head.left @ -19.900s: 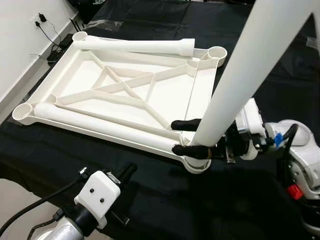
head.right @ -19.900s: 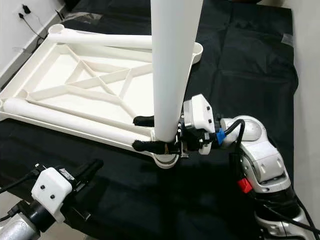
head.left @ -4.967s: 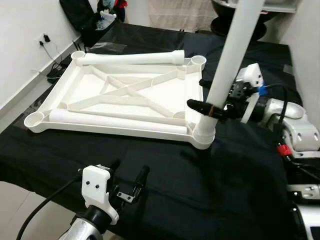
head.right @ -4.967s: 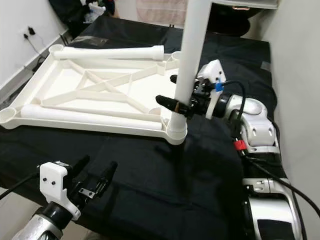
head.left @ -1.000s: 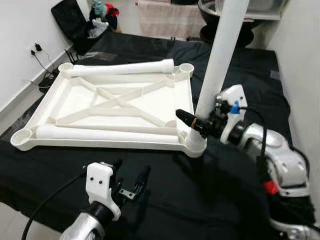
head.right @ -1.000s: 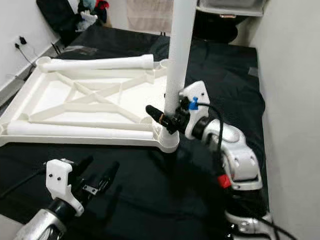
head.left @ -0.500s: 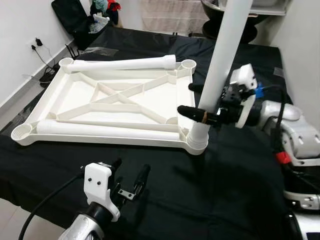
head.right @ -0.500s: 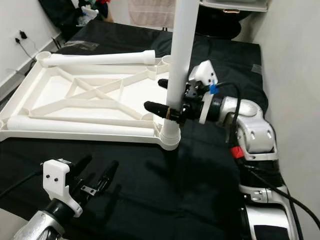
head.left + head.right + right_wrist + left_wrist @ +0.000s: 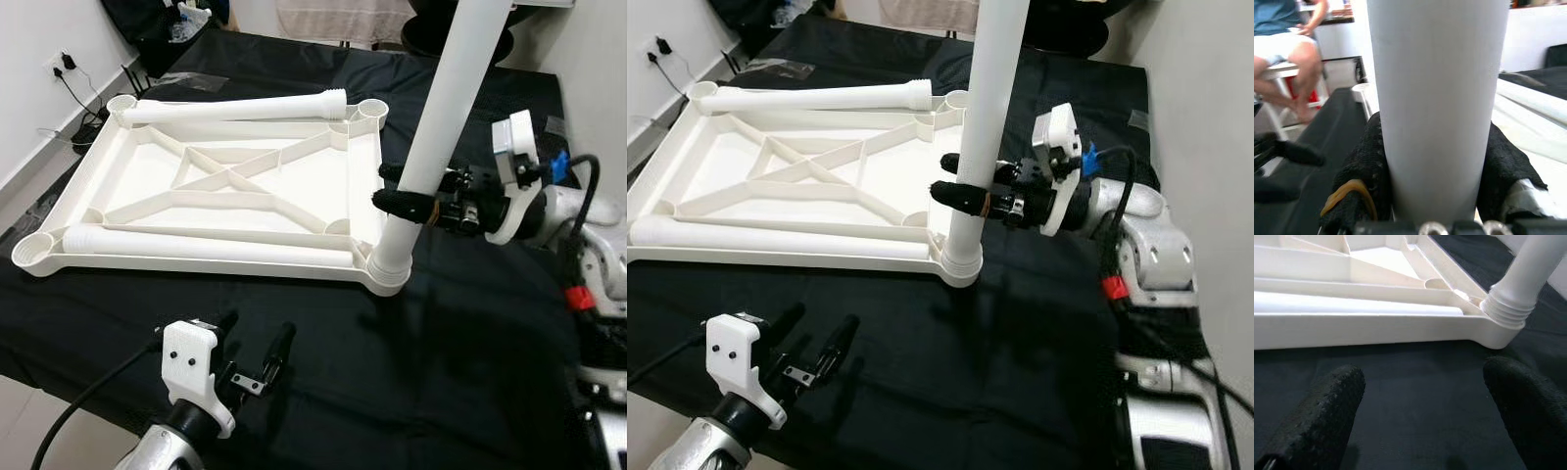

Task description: Building children table

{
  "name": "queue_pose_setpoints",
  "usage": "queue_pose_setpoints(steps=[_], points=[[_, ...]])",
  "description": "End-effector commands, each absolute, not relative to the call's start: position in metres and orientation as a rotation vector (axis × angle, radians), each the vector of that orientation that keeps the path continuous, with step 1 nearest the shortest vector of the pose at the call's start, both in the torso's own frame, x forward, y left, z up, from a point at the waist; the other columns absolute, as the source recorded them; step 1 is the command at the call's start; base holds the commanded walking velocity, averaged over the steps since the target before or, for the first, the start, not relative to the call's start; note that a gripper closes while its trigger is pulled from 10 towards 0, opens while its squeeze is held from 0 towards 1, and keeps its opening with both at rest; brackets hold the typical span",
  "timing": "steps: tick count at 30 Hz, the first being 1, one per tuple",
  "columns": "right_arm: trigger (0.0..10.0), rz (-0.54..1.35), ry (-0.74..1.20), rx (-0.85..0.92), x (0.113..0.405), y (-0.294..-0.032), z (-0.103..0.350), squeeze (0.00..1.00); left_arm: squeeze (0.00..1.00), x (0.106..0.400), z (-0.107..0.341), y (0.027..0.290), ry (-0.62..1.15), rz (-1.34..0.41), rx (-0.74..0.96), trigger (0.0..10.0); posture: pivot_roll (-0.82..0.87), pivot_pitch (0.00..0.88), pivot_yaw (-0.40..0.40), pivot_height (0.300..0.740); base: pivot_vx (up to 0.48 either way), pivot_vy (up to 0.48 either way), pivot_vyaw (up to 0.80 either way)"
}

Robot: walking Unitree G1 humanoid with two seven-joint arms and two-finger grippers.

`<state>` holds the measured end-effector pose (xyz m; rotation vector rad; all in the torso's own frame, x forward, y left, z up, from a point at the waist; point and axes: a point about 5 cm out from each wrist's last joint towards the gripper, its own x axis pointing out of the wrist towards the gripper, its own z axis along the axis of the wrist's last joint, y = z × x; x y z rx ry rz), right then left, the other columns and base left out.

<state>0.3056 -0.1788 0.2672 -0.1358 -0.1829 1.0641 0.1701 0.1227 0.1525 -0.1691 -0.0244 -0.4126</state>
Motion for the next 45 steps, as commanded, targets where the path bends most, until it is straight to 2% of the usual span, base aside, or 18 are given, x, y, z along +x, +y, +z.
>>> queue_pose_setpoints(steps=[1,2,4,9,16,17,21,22,29,31,36,37,38,39,40,41,44,45], points=[[0.0,0.61,0.01,-0.156,0.312,-0.169,0.213,0.0,0.0,0.171,0.145,0.126,0.006,-0.404,-0.155,10.0,0.01,0.196,-0.013,0.74,0.0,0.0,0.0],[0.0,0.348,0.045,-0.184,0.312,-0.172,0.198,0.0,0.0,0.173,0.144,0.125,0.007,-0.404,-0.155,10.0,0.01,0.189,-0.013,0.74,0.0,0.0,0.0],[0.0,-0.008,0.072,-0.022,0.299,-0.178,0.177,0.0,0.0,0.174,0.142,0.125,0.005,-0.406,-0.155,10.0,0.0,0.181,-0.013,0.74,0.0,0.0,0.0],[0.0,0.133,0.165,-0.038,0.29,-0.148,0.153,0.0,0.0,0.18,0.139,0.124,0.009,-0.408,-0.157,10.0,0.0,0.136,-0.007,0.74,0.0,0.0,0.0],[0.0,0.146,0.125,-0.065,0.301,-0.146,0.168,0.0,0.0,0.187,0.139,0.123,-0.003,-0.41,-0.168,10.0,-0.02,0.131,-0.026,0.74,0.0,0.0,0.0],[10.0,0.165,0.149,-0.085,0.302,-0.149,0.169,0.0,0.0,0.186,0.14,0.123,-0.009,-0.401,-0.166,10.0,-0.02,0.138,-0.026,0.74,0.0,0.0,0.0],[10.0,0.217,0.173,-0.023,0.299,-0.144,0.171,0.0,0.0,0.184,0.141,0.122,-0.013,-0.398,-0.166,10.0,-0.02,0.16,-0.025,0.74,0.0,0.0,0.0],[10.0,0.262,0.139,0.002,0.299,-0.138,0.179,1.0,0.0,0.183,0.142,0.122,-0.011,-0.401,-0.168,10.0,-0.02,0.169,-0.023,0.74,0.0,0.0,0.0],[10.0,0.505,-0.027,0.051,0.306,-0.133,0.217,1.0,0.0,0.177,0.146,0.122,-0.009,-0.414,-0.173,10.0,-0.01,0.226,-0.013,0.74,0.0,0.0,0.0],[10.0,0.785,-0.088,0.039,0.303,-0.134,0.236,1.0,0.0,0.173,0.148,0.122,-0.005,-0.419,-0.173,10.0,0.0,0.241,-0.008,0.74,0.0,0.0,0.0],[10.0,1.087,-0.122,-0.034,0.296,-0.132,0.251,1.0,0.0,0.168,0.15,0.122,0.002,-0.422,-0.169,10.0,0.03,0.265,0.0,0.74,0.0,0.0,0.0],[10.0,1.117,-0.121,-0.037,0.297,-0.133,0.253,0.89,0.0,0.166,0.15,0.123,0.003,-0.421,-0.168,10.0,0.03,0.27,0.002,0.74,0.0,0.0,0.0],[10.0,1.117,-0.121,-0.037,0.297,-0.133,0.253,0.89,0.0,0.166,0.15,0.123,0.003,-0.421,-0.168,10.0,0.03,0.27,0.002,0.74,0.0,0.0,0.0],[10.0,1.14,-0.115,-0.048,0.299,-0.135,0.254,0.35,0.0,0.165,0.151,0.123,0.005,-0.421,-0.167,10.0,0.04,0.272,0.003,0.74,0.0,0.0,0.0],[10.0,1.14,-0.115,-0.048,0.299,-0.135,0.254,0.35,0.0,0.165,0.151,0.123,0.005,-0.421,-0.167,10.0,0.04,0.272,0.003,0.74,0.0,0.0,0.0],[10.0,1.163,-0.119,-0.058,0.303,-0.139,0.257,0.0,0.0,0.163,0.151,0.123,0.007,-0.422,-0.165,10.0,0.05,0.277,0.005,0.74,0.0,0.0,0.0],[10.0,1.159,-0.142,-0.071,0.316,-0.151,0.265,0.0,0.0,0.161,0.153,0.123,0.012,-0.422,-0.162,10.0,0.07,0.282,0.006,0.74,0.0,0.0,0.0],[2.9,1.161,-0.162,-0.106,0.327,-0.161,0.274,0.0,0.0,0.159,0.154,0.123,0.017,-0.422,-0.16,10.0,0.07,0.289,0.013,0.74,0.0,0.0,0.0]])
